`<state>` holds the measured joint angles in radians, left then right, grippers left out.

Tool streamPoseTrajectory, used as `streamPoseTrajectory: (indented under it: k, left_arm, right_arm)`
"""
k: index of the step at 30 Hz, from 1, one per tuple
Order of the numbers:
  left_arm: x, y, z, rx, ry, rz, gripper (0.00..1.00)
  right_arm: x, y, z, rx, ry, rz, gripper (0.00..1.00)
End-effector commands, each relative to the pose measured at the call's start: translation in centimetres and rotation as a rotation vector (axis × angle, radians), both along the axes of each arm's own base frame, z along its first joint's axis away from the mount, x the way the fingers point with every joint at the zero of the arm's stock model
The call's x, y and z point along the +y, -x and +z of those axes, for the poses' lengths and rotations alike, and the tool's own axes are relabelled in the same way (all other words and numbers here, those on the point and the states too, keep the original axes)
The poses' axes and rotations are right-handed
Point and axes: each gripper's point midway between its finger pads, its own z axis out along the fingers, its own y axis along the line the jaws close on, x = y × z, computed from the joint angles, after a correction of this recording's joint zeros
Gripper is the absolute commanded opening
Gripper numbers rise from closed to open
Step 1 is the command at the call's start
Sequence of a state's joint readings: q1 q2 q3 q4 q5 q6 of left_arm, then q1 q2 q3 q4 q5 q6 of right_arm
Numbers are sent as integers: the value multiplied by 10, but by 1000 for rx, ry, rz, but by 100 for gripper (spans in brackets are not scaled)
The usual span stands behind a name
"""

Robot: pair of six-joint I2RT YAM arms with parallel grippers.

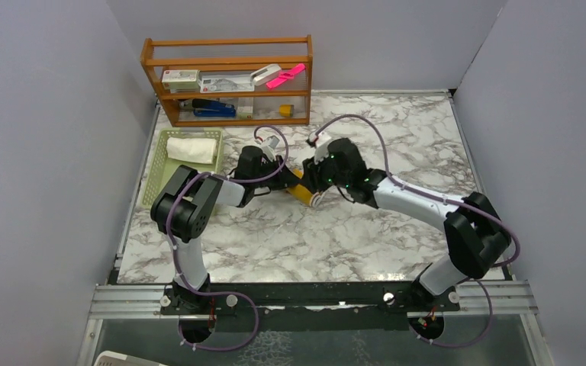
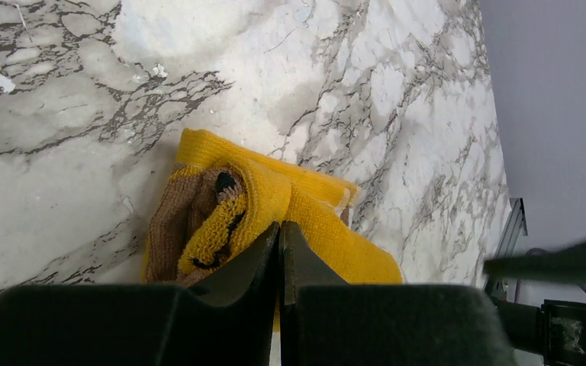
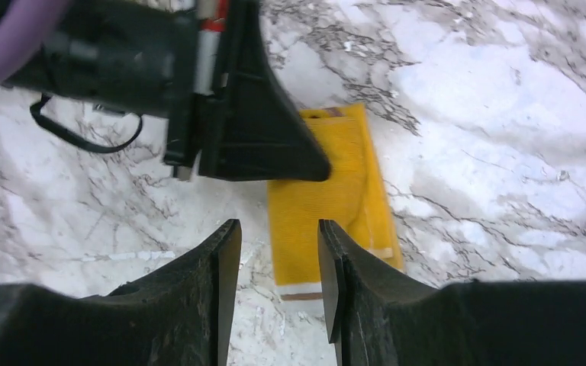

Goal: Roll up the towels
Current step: Roll the towel at the center of the board.

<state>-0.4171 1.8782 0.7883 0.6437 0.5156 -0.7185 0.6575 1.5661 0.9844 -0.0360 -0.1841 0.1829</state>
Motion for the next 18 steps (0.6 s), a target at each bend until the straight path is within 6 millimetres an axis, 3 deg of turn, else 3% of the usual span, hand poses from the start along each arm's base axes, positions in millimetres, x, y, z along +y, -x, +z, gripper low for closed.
streamPoseTrajectory:
  k: [1,5,13,18]
  left_arm:
    - [6,7,-32,64,-82,-6,8]
    - [6,7,-37,72,-99,-15,8]
    - [5,2,-42,81,-126,-30,8]
    - [4,-4,-44,83,-147,-37,8]
  right_arm:
    - [-8,-1,-33,-188,312,-25,42]
    - [-1,6,-52,-235,420,3,42]
    - [-4,-1,-70,-268,519,-1,42]
    - [-9,1,-95,-230,599,-3,42]
